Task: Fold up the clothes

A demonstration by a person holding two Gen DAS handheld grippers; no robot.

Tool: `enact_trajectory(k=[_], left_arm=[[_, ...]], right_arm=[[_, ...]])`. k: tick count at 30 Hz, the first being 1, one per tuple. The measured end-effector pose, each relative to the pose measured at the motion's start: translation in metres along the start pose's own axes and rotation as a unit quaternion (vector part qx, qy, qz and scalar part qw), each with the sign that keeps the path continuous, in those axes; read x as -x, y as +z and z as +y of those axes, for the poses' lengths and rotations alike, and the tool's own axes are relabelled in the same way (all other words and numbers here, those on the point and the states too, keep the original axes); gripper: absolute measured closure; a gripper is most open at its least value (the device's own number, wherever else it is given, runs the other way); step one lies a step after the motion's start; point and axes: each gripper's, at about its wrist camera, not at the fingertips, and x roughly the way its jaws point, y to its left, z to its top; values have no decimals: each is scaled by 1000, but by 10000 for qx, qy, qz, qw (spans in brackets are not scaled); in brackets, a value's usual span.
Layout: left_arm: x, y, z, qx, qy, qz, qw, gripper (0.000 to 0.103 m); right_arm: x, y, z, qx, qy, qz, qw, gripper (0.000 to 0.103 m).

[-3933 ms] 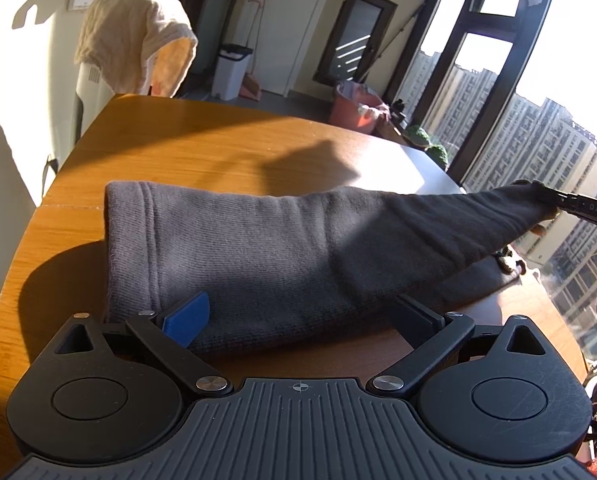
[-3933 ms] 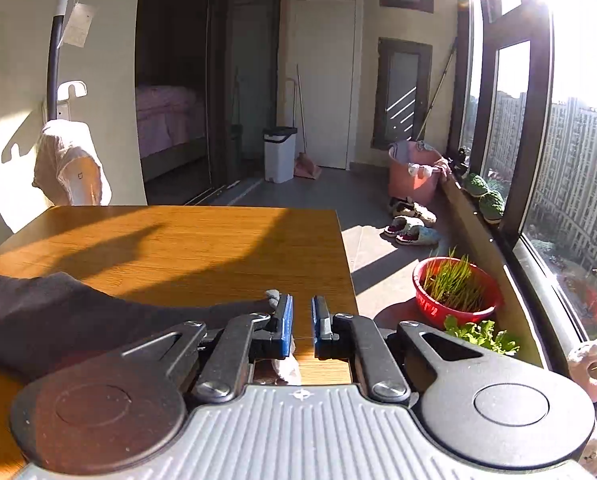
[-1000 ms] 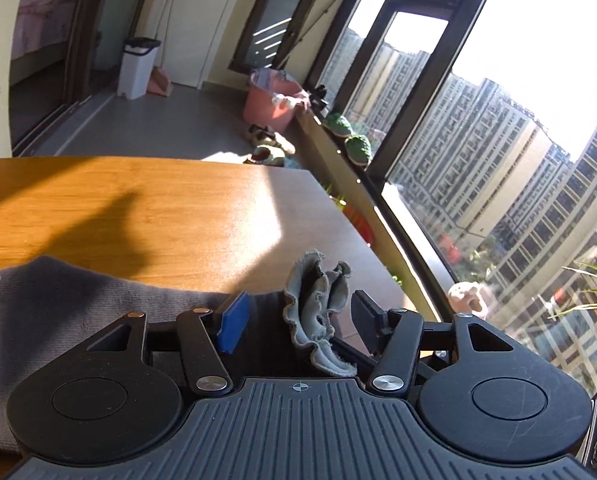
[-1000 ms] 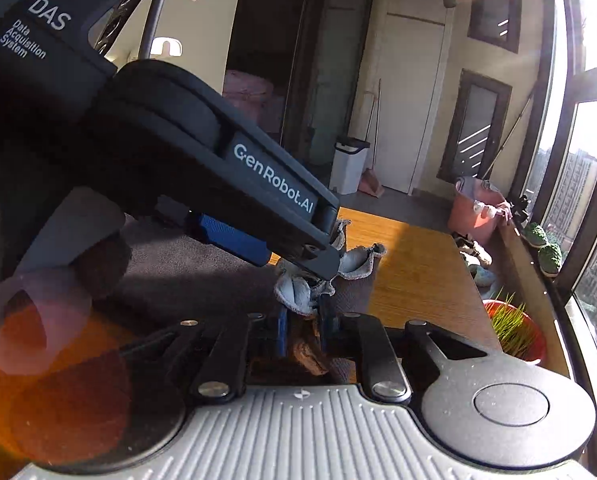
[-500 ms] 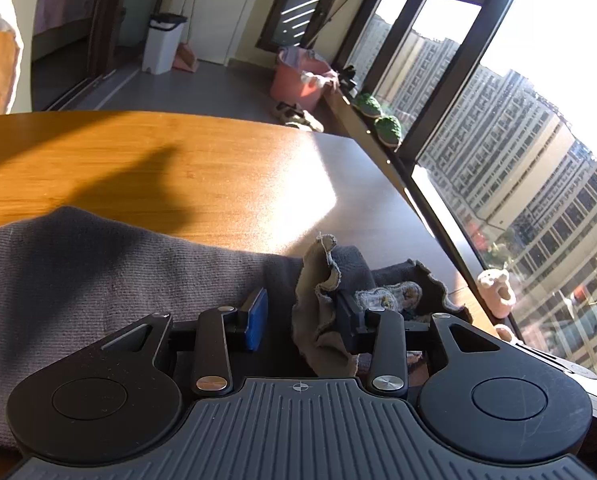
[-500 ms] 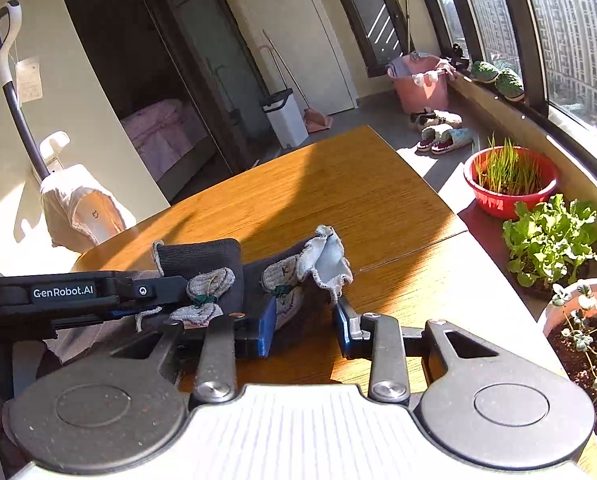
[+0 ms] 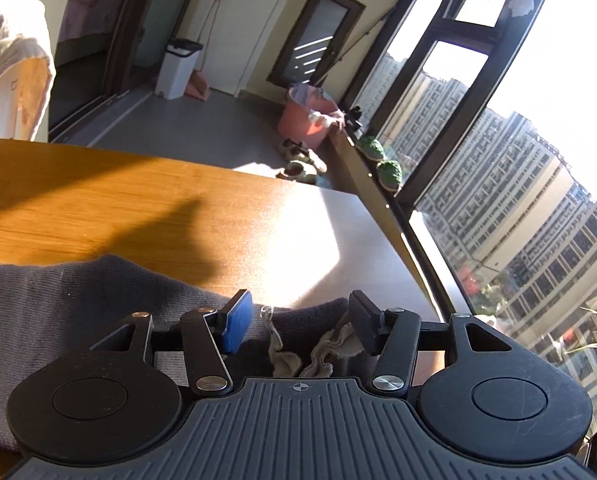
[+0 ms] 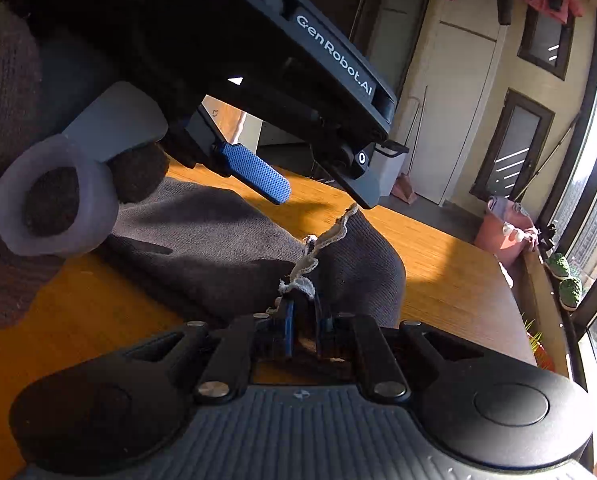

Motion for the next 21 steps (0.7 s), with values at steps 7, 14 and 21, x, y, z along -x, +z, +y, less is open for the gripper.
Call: enact_trajectory(k=[7, 14, 21], left_arm=[[-36, -16, -18, -357, 186, 436, 9982, 46], [-44, -19, 4, -13, 42, 509, 9987, 46], [-41, -22, 13, 213, -80, 498, 9985, 47]], right_arm=[[11, -1, -21, -458, 345, -21, 9984, 86], [31, -22, -93, -2898, 1106, -107, 9506, 59], [-5, -44, -101, -4031, 929, 231, 9102, 56]])
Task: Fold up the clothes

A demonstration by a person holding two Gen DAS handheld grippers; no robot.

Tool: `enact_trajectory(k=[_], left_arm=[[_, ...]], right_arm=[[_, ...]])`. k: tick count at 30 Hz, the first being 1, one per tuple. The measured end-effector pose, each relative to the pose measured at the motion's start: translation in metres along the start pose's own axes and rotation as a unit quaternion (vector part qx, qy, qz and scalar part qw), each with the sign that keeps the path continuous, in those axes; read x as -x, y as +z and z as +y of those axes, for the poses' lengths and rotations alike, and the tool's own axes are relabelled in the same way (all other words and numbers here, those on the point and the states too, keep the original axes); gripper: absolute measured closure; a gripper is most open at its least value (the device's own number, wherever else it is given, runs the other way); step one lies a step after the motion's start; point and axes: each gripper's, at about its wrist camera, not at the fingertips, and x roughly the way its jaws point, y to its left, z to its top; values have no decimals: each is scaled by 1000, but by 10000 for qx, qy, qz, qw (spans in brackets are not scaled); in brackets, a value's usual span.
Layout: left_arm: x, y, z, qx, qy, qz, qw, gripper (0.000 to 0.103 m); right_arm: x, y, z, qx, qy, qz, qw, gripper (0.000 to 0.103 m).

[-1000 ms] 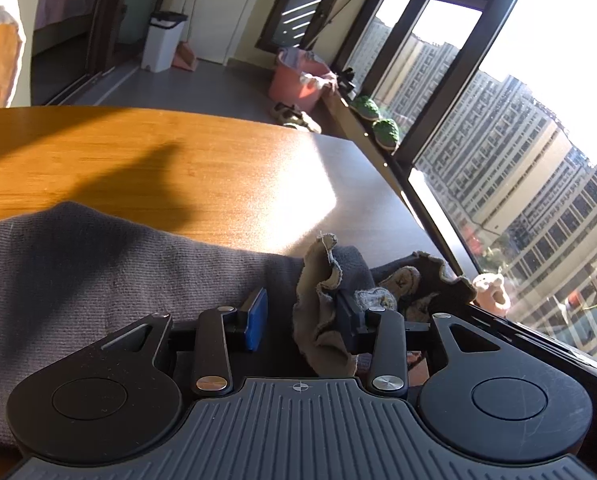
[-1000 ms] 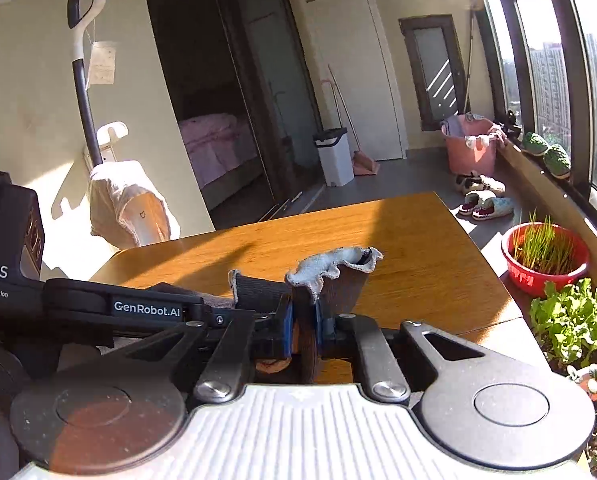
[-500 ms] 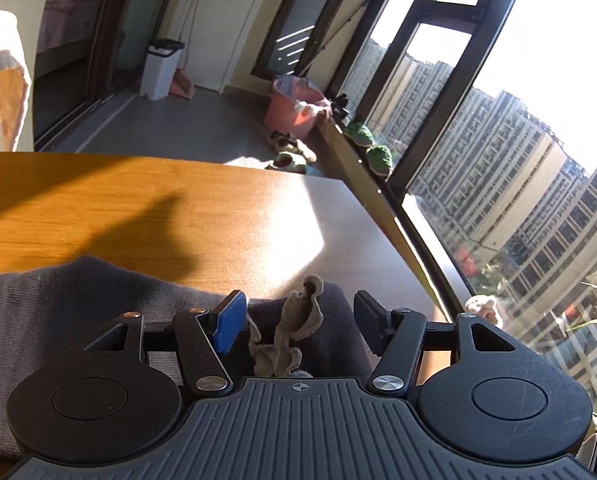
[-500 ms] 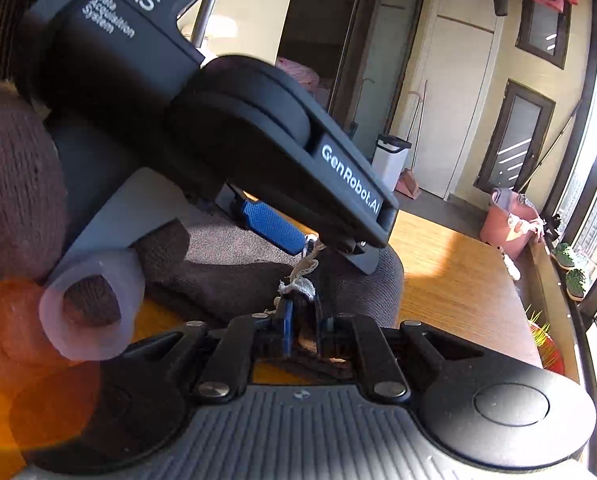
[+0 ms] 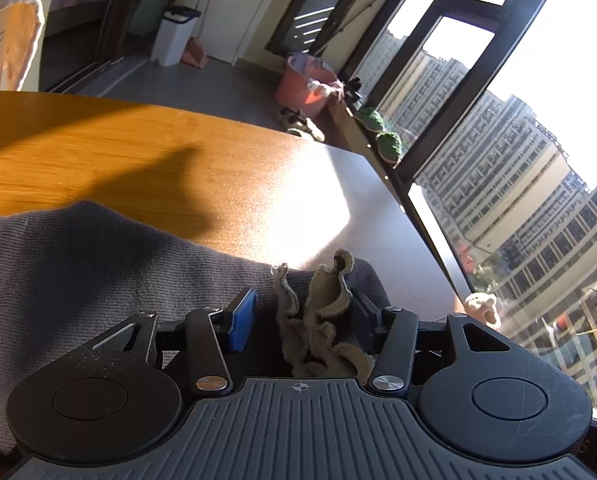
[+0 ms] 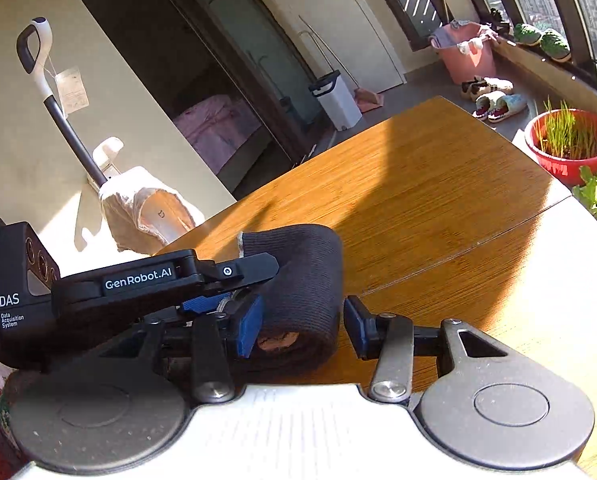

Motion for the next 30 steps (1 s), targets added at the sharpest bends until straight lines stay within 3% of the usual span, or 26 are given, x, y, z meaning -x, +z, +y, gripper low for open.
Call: enact_trajectory(k=[2, 4, 6, 8, 10, 12, 15, 19, 21, 22, 23, 25, 30], left_arm=[[1, 0, 2, 32, -16, 4, 10000, 48], [1, 0, 3, 66, -5, -2, 10000, 49], [3, 0, 6, 124, 5, -7, 9999, 49], [6, 0, 7, 197, -41, 23, 9998, 49], [9, 1, 5, 207, -53, 42, 9998, 50], [12, 2, -2, 115, 41, -21, 9999, 51], [18, 9, -14, 44, -148, -89, 9998, 51], [19, 19, -33, 27, -602, 40, 9982, 51], [12, 22, -41, 9, -688, 174, 9975, 51], [8, 22, -43, -31, -611, 204, 9979, 51], [4, 22, -45, -88, -490, 221, 9985, 51], [-7, 17, -39, -25, -353, 314, 9989, 49], [-14, 11, -12, 427, -441, 376, 9974, 44]], right_arm=[[-8, -3, 1, -74, 24, -16, 10000, 56], [-9, -2, 1, -127, 51, -4, 9999, 67], [-5, 2, 1, -17, 80, 10, 10000, 71], [0, 6, 8, 443, -157, -20, 9989, 72], [2, 8, 22, 1208, -702, -104, 9901, 72], [0, 2, 43, 2348, -1234, -220, 9639, 71], [-11, -17, 72, 3865, -1728, -324, 9054, 71], [-23, -50, 94, 5218, -2022, -519, 8272, 71], [-24, -56, 96, 5383, -2045, -565, 8156, 71], [-24, -56, 95, 5366, -2015, -578, 8174, 70], [-20, -52, 93, 5226, -1913, -556, 8290, 69], [-12, -40, 86, 4805, -1628, -453, 8606, 67], [12, -6, 66, 3327, -668, -296, 9402, 63]])
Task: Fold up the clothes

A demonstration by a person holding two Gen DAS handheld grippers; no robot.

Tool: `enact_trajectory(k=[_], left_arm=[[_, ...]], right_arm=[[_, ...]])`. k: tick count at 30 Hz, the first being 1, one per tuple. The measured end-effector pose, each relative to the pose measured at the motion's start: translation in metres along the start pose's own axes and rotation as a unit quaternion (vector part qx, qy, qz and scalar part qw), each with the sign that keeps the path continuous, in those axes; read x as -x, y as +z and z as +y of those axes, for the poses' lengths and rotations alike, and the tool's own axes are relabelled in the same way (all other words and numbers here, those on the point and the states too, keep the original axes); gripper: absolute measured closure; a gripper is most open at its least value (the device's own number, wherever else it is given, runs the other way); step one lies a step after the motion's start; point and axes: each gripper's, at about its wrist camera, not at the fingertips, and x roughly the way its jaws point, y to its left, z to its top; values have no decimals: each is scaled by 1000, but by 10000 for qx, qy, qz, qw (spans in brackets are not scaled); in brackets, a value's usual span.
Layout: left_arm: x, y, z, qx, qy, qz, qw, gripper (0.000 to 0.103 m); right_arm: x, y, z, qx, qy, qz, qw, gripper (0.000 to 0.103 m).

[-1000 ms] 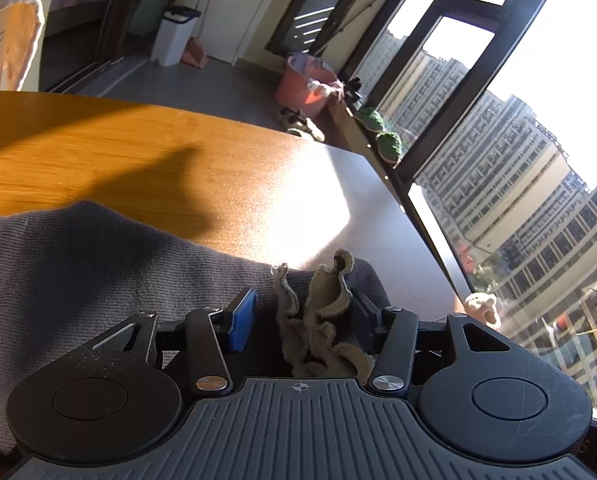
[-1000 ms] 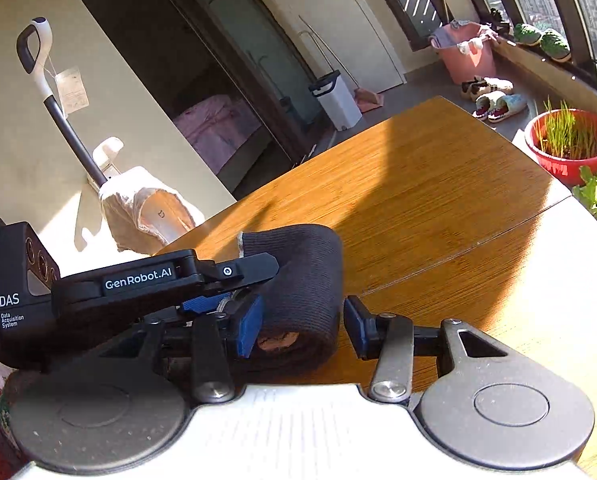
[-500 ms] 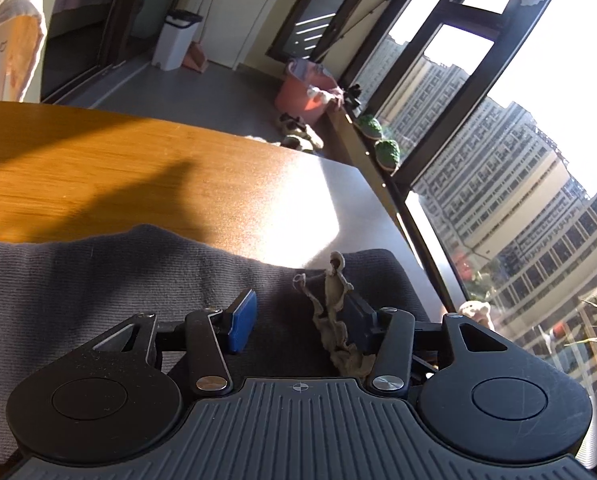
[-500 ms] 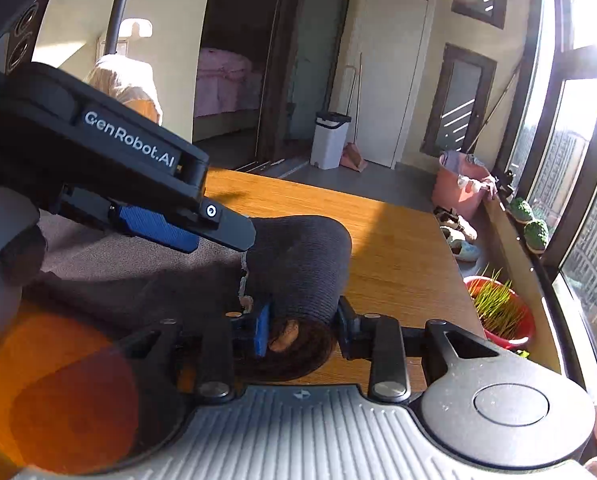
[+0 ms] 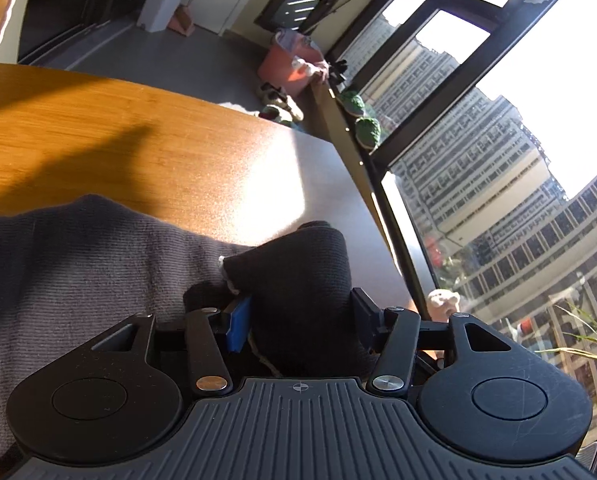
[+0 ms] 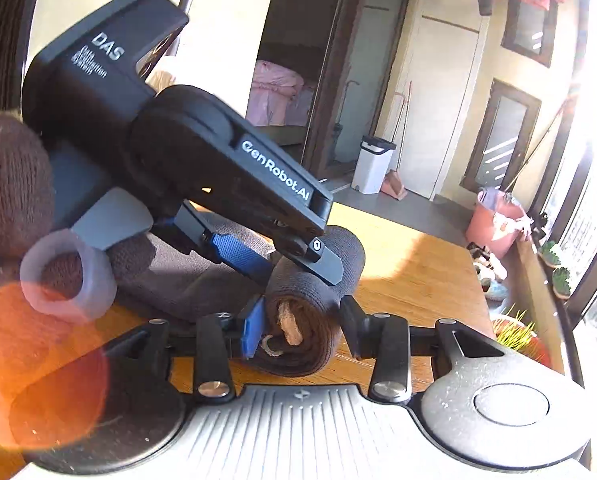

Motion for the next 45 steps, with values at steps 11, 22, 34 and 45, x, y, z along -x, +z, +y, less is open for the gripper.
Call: enact_trajectory(k=[11, 22, 34, 45], left_arm=[[24, -11, 10, -135, 286, -257, 9992, 42], [22, -14, 4, -480, 513, -414, 9967, 39], [47, -9, 4, -401, 496, -698, 9955, 42], [37, -10, 10, -604, 736, -592, 9937, 34]], right_arm=[[-22, -12, -26, -1368, 561, 118, 9889, 63], [-7, -20, -45, -2180, 663, -49, 9737, 53], [-21, -15, -8, -1326, 365, 281, 9901, 52], [-10, -6, 6, -717, 567, 127, 9957, 45]])
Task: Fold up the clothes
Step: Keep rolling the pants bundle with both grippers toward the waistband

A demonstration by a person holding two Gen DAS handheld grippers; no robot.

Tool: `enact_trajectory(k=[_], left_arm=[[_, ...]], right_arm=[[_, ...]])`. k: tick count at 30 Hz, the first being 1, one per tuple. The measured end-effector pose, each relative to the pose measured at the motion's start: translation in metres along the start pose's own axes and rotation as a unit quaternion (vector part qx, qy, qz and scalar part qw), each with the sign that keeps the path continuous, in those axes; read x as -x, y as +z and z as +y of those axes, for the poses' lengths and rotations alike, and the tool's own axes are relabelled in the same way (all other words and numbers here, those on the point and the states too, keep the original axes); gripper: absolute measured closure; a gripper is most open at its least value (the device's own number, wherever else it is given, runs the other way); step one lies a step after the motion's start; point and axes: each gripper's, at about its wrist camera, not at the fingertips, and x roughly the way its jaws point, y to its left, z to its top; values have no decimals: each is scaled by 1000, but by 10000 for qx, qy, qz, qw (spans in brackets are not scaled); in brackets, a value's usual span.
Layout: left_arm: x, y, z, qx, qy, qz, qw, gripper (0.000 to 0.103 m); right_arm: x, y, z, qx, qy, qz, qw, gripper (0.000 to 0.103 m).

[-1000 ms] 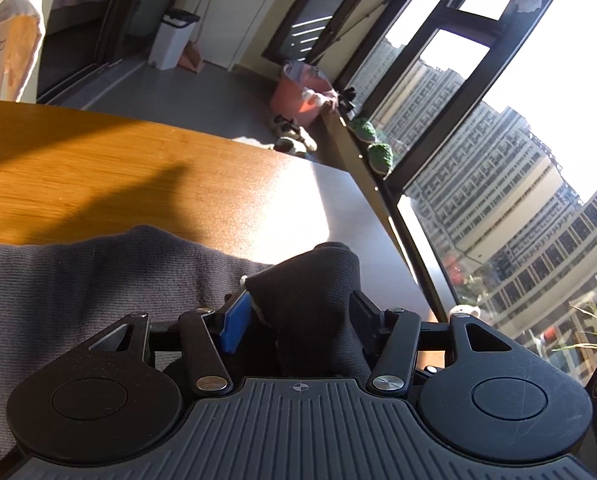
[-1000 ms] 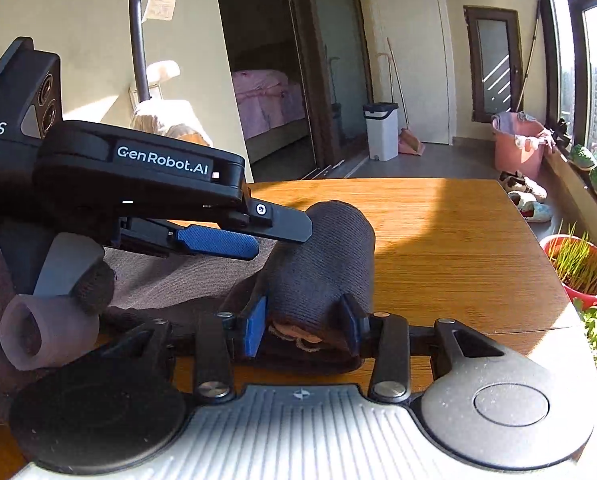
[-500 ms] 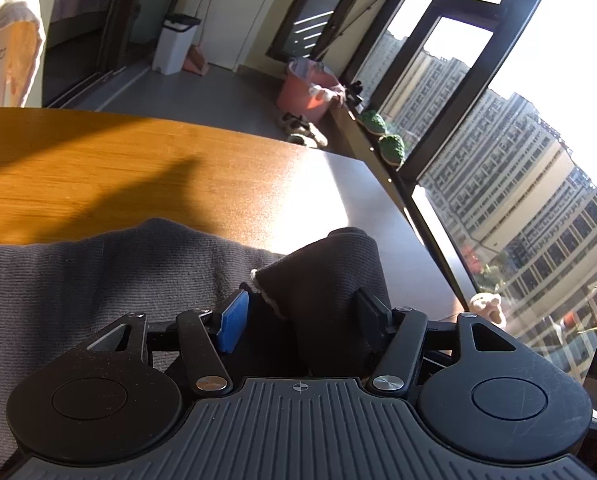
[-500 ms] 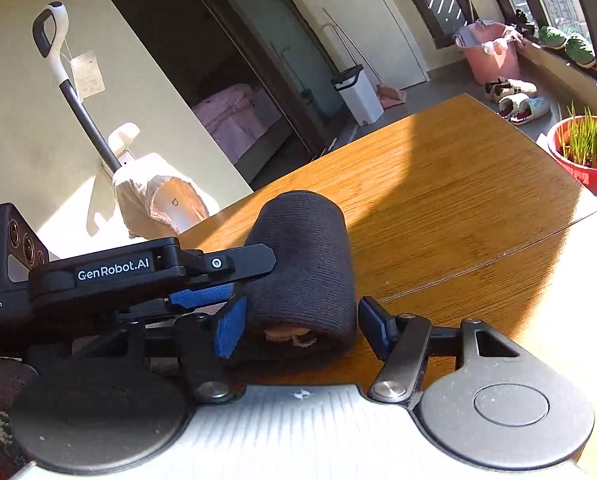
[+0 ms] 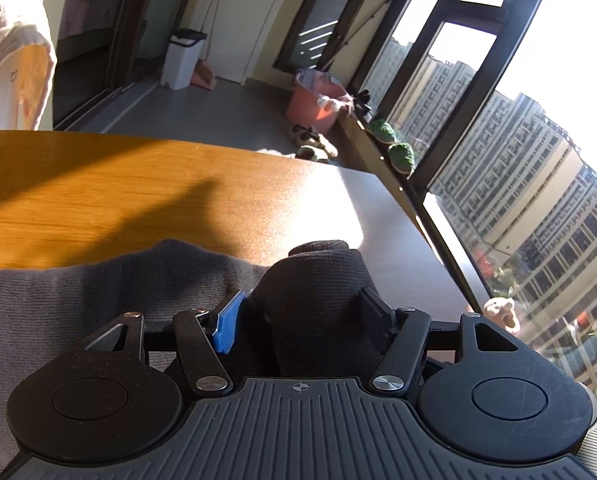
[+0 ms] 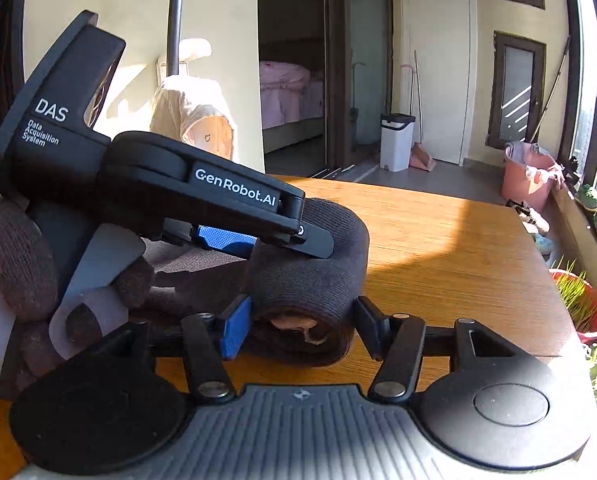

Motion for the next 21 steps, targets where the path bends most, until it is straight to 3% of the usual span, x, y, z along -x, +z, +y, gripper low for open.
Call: enact_trajectory(k=[3, 6, 9, 11, 13, 15, 19, 21], left_arm=[[-2, -2, 15, 193, -96, 40, 9998, 31], [-1, -3, 22, 351, -180, 50, 9992, 31], [-2, -3, 26, 492, -231, 55, 9985, 30], [-1, -4, 25, 491, -220, 57, 9985, 30], [2, -4, 23, 415, -192, 48, 9989, 30], [6, -2, 20, 339, -209, 4, 9992, 29], [15, 3, 7, 227, -306, -126, 9992, 28], [18, 6, -2, 183, -425, -176, 9988, 27]], right_arm=[[7, 4, -26, -925, 305, -168, 9951, 41], [-5, 5, -47, -1819, 528, -195, 9817, 35], [-30, -6, -58, -2444, 901, 69, 9655, 35], [-35, -10, -62, -2625, 981, 117, 9599, 44], [-29, -10, -67, -2624, 1008, 55, 9597, 61], [-18, -7, -71, -2555, 911, 33, 9625, 63], [-3, 4, -48, -1333, -128, -105, 9909, 62], [-2, 9, -30, -584, -653, -101, 9961, 61]])
